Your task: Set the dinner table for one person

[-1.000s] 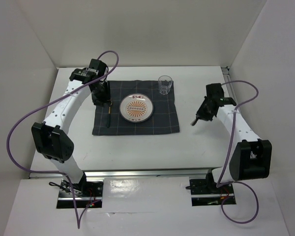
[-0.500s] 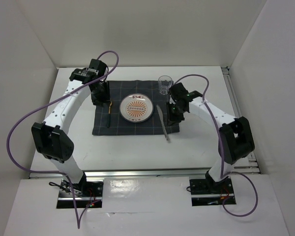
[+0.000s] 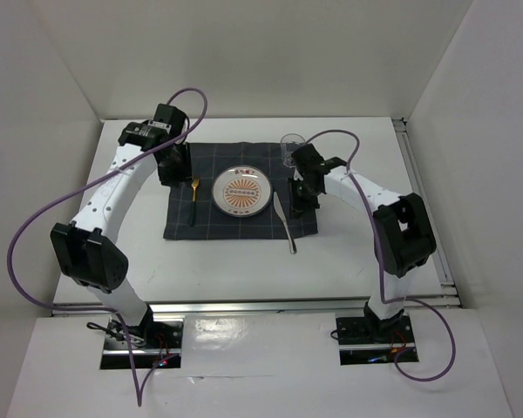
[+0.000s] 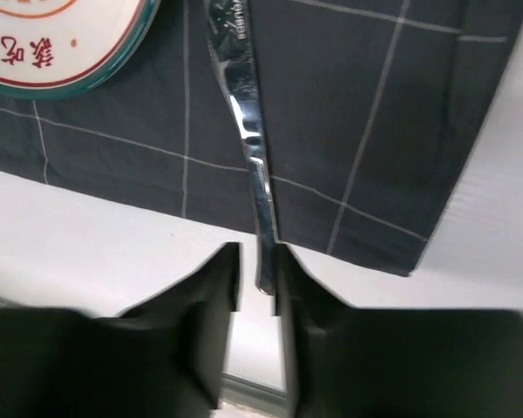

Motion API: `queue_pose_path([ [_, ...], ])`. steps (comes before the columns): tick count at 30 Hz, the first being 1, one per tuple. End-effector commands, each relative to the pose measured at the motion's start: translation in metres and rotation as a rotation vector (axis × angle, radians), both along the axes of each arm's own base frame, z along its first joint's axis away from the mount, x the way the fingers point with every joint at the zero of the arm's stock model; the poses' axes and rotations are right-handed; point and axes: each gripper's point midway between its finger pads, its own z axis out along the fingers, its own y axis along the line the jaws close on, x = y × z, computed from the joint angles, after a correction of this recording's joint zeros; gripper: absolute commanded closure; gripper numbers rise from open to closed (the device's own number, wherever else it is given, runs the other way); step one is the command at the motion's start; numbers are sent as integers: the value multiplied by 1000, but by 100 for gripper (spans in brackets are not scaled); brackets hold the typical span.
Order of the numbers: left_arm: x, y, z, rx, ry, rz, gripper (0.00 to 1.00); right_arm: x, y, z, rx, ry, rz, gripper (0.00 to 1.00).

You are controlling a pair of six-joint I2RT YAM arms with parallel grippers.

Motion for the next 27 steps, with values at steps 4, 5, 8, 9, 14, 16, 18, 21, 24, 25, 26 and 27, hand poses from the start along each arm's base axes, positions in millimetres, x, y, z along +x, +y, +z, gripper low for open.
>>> queue_pose_path([
  [4,-10,8,7,22,-18,7,54,-4,22,-6,-69,-83,116,58],
  [5,-10,8,7,22,-18,7,54,-7,21,-11,-97,-75,120,58],
  [8,-12,8,4,24,-9,7,54,-6,23,-16,-124,-76,125,57],
  [9,-12,8,4,24,-9,7,54,-6,23,-20,-129,-67,126,56],
  [14,-13,7,-2,19,3,3,54,-7,20,-33,-172,-52,126,52],
  [16,-15,7,-5,22,13,3,54,-10,22,-39,-177,-45,136,52],
  [18,-15,7,-5,22,13,3,54,-13,18,-46,-196,-32,134,52],
  [21,-16,7,-8,24,22,3,54,-14,15,-52,-209,-26,132,52],
  [24,-19,8,-8,24,24,3,54,-13,15,-57,-212,-28,140,53],
  [25,-19,8,-8,24,24,3,54,-13,15,-57,-212,-28,140,53],
  [26,-19,8,-8,24,24,3,54,-14,15,-61,-217,-19,141,54],
  [27,-17,8,-8,22,15,3,54,-16,17,-63,-216,-21,150,54],
])
